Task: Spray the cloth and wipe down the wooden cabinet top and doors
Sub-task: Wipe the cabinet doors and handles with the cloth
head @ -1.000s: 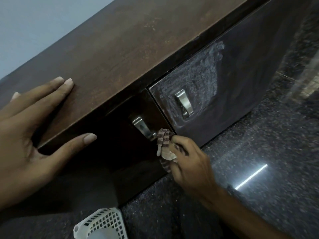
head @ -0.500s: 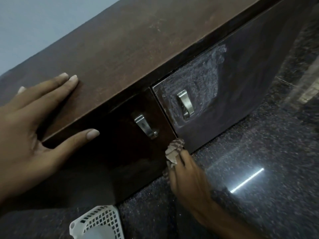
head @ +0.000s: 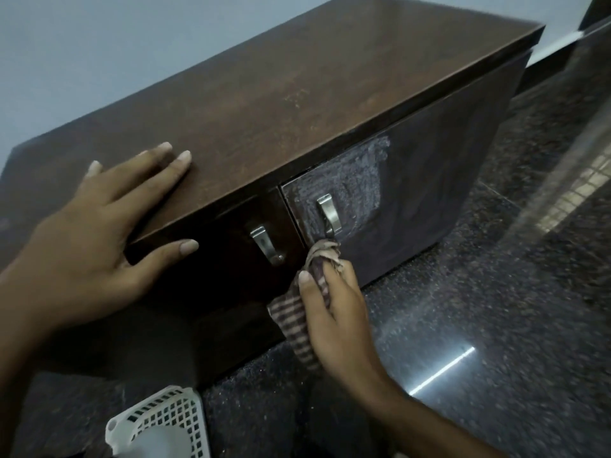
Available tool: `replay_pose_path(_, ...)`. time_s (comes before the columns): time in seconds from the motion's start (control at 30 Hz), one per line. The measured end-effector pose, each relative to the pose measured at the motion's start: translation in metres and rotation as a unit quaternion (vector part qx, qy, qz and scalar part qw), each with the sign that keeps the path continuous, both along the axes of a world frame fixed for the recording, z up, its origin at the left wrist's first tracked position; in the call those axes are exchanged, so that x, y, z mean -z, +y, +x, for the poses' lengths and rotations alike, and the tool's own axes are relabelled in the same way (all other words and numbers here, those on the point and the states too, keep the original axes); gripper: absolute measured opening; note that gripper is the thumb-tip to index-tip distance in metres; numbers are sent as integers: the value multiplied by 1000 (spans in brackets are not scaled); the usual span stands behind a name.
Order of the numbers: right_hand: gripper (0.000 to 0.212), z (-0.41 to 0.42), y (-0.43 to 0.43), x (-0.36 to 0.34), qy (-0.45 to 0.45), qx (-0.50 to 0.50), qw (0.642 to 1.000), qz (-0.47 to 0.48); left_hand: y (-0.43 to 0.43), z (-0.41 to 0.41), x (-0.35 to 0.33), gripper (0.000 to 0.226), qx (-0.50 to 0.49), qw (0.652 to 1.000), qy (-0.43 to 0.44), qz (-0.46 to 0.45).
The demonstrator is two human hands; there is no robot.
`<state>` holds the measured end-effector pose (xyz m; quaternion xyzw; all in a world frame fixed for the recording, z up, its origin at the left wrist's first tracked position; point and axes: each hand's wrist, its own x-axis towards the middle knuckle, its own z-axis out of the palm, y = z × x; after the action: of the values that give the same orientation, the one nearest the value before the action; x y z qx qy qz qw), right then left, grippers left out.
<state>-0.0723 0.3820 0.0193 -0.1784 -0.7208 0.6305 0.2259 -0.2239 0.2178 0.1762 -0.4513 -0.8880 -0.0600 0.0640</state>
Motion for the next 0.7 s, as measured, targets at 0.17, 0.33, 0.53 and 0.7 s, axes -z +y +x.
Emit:
replay_pose_path(0.17,37,-15,3,-25,-61,-21,994,-83,72,3,-7,73,121,992,-15,-33)
replay_pose_path(0.33,35,-23,4,-55,-41,8,999,16,125,-6,-7,63,169,985,-43,-2)
replay_pose_path(0.53,23,-20,4,-73,-45,-14,998,29,119,-5,-2,60,166,982,-35,78)
replay_pose_path(0.7,25,-16,0,-77,-128,-6,992,2,115,-5,0,45,163,978,1,128)
